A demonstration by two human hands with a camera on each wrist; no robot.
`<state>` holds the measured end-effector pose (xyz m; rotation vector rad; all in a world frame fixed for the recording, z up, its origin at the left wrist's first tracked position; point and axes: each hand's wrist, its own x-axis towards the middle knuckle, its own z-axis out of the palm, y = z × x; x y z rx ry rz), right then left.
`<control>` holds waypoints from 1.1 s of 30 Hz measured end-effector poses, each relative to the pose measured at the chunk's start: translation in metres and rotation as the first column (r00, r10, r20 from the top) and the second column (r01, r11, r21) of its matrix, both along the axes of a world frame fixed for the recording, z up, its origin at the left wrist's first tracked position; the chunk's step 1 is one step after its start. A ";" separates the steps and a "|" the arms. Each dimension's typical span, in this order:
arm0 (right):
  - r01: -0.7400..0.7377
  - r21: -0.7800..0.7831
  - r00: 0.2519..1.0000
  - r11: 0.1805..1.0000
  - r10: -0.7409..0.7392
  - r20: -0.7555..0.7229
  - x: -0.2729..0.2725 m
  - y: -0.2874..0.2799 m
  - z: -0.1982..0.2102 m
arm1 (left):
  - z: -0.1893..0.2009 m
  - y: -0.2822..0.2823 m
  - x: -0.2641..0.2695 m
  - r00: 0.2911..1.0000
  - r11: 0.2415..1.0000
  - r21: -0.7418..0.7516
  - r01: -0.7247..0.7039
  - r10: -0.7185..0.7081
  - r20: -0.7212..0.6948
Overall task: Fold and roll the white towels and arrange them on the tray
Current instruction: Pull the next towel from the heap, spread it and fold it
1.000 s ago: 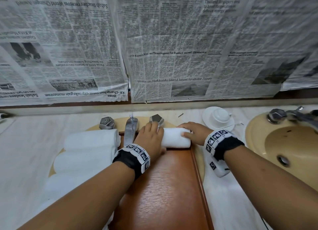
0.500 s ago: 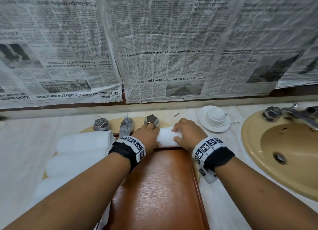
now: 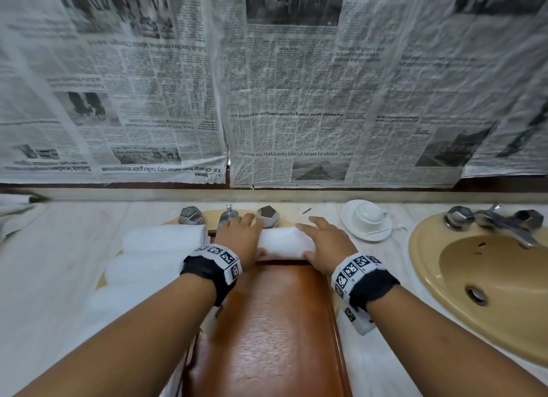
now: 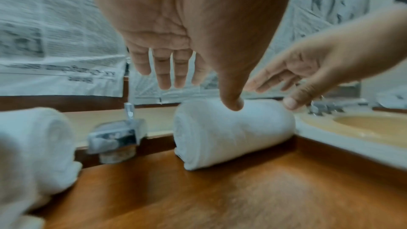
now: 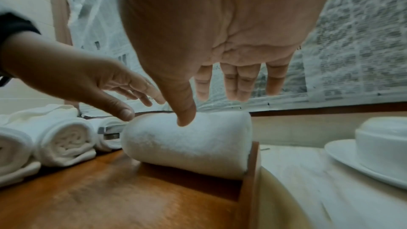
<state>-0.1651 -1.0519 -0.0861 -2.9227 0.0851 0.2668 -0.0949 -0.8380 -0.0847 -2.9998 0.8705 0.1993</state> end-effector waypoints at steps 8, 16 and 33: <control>-0.097 0.039 0.985 0.995 0.090 0.146 0.004 0.081 0.030 | 0.043 0.129 -0.014 0.978 0.954 -0.224 -0.199 0.178 -0.111; -0.424 0.199 0.905 0.884 0.402 0.141 0.006 0.272 0.081 | 0.055 0.314 -0.046 0.882 0.834 -0.299 -0.463 0.403 -0.242; -0.305 0.377 0.916 0.875 0.377 -0.135 0.095 0.700 0.034 | 0.048 0.730 -0.036 0.722 0.658 -0.297 -0.692 0.614 -0.319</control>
